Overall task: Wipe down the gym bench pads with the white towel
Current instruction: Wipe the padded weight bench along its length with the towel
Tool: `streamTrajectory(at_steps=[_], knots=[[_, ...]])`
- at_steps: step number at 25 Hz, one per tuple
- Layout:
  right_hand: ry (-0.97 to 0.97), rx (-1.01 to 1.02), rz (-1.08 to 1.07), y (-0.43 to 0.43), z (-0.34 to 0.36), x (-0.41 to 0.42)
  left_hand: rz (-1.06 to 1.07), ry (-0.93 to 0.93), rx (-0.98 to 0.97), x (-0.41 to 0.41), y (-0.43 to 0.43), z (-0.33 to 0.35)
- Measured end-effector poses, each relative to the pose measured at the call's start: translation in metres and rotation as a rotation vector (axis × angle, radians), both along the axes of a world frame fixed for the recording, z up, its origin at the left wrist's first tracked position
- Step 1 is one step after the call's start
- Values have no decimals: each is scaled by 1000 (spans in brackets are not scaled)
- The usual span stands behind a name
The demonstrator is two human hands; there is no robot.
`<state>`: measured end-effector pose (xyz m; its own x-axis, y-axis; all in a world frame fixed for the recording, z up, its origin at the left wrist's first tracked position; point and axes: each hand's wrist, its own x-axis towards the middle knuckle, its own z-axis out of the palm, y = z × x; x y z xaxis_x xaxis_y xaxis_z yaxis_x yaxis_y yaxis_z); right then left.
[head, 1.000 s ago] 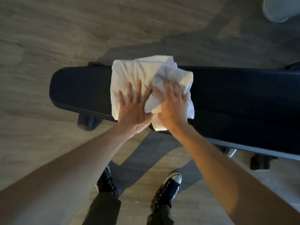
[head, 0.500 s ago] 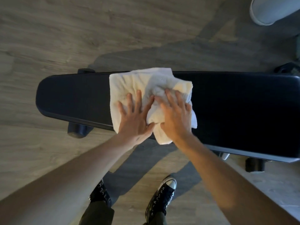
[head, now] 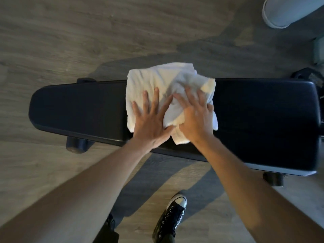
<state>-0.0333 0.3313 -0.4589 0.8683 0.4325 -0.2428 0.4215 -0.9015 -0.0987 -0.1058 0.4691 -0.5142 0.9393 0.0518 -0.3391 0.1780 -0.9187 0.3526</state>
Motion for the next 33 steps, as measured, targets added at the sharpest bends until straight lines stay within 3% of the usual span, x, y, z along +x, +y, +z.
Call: streamTrajectory(at_steps=[9,13,19,23,28,33], knots=[[116,36,-151,-62,8,-139,-108,-40,-101,-121,-54,3],[56,63,-116,-74,8,-111,-142,-11,-81,-94,-52,12],[-33,-5,-29,-78,17,28,-85,16,-54,42,-54,18],[8,-20,-3,-90,25,90,-77,63,-49,103,-66,20],[-57,29,-50,-98,27,49,-95,-27,-65,63,-77,19],[38,2,-119,-124,36,-24,-162,-86,-56,-6,-97,24]])
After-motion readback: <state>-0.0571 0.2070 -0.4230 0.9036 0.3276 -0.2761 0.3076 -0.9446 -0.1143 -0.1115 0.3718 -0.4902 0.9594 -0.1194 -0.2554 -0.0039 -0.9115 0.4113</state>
